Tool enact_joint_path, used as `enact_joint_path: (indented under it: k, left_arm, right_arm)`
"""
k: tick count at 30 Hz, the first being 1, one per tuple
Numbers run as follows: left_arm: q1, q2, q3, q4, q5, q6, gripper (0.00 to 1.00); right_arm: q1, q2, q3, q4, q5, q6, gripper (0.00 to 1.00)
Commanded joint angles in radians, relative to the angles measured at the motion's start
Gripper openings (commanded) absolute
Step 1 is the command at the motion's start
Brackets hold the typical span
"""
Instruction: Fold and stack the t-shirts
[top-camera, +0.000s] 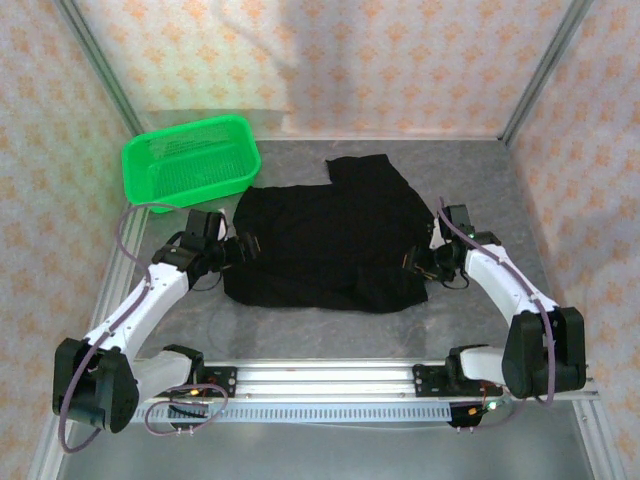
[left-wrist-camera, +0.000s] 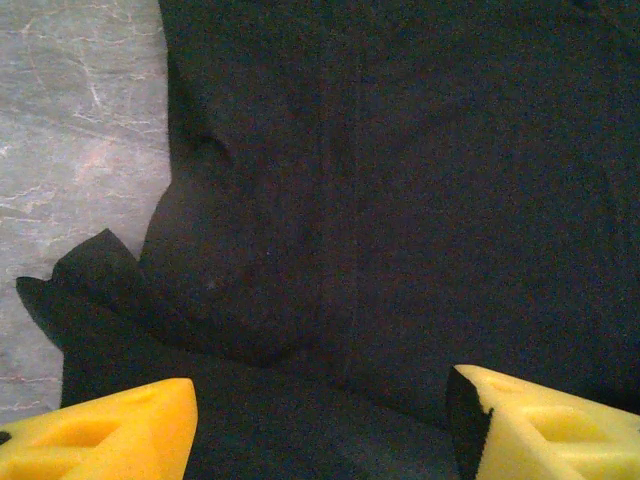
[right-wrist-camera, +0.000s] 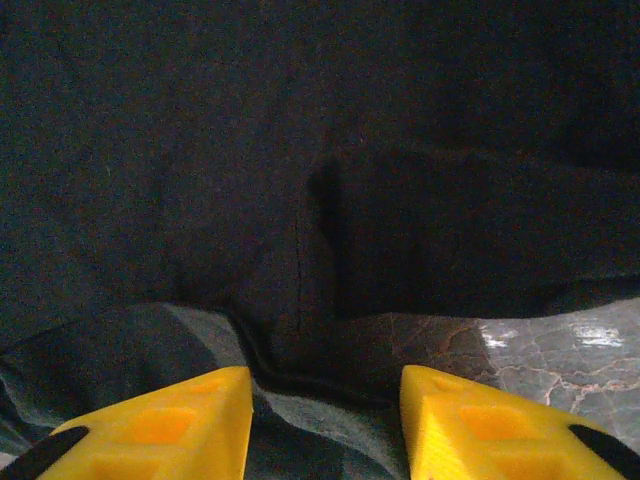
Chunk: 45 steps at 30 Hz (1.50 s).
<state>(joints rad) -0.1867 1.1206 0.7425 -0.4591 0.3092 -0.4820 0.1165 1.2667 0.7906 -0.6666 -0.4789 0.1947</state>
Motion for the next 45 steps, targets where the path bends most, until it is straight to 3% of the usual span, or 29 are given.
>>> enact_joint_path:
  k: [1,7,10,18,25,32,37,42,45]
  left_arm:
    - [0.014,-0.027,-0.010,-0.032,-0.028,0.025,0.68]
    - [0.035,-0.034,0.016,-0.097,-0.059,0.026,0.70]
    - [0.053,-0.039,0.041,-0.161,-0.096,0.024,0.73]
    - [0.124,0.046,0.072,-0.229,-0.112,-0.027,0.76]
    - [0.141,0.166,0.031,-0.053,-0.023,-0.093,0.72]
    - [0.141,0.318,0.047,-0.005,-0.036,-0.113,0.64]
    - [0.141,0.396,0.055,-0.025,-0.087,-0.132,0.56]
    - [0.137,0.421,0.092,0.095,-0.024,-0.166,0.21]
    - [0.123,0.394,0.175,0.087,-0.013,-0.141,0.08]
  right_arm:
    - [-0.004,-0.015,-0.002,-0.033,0.016,-0.015,0.38]
    - [-0.005,-0.011,0.001,-0.021,-0.003,-0.018,0.09]
    - [-0.005,-0.040,0.020,-0.006,-0.026,-0.005,0.00]
    - [-0.005,-0.205,0.098,-0.027,-0.066,0.026,0.00]
    - [-0.005,-0.303,0.136,-0.035,-0.134,0.043,0.00]
    - [-0.005,-0.341,0.163,-0.080,-0.147,0.037,0.00]
    - [-0.005,-0.360,0.174,-0.088,-0.141,0.044,0.00]
    - [-0.005,-0.342,0.188,-0.053,-0.122,0.068,0.00]
    - [-0.005,-0.298,0.223,-0.013,-0.097,0.083,0.00]
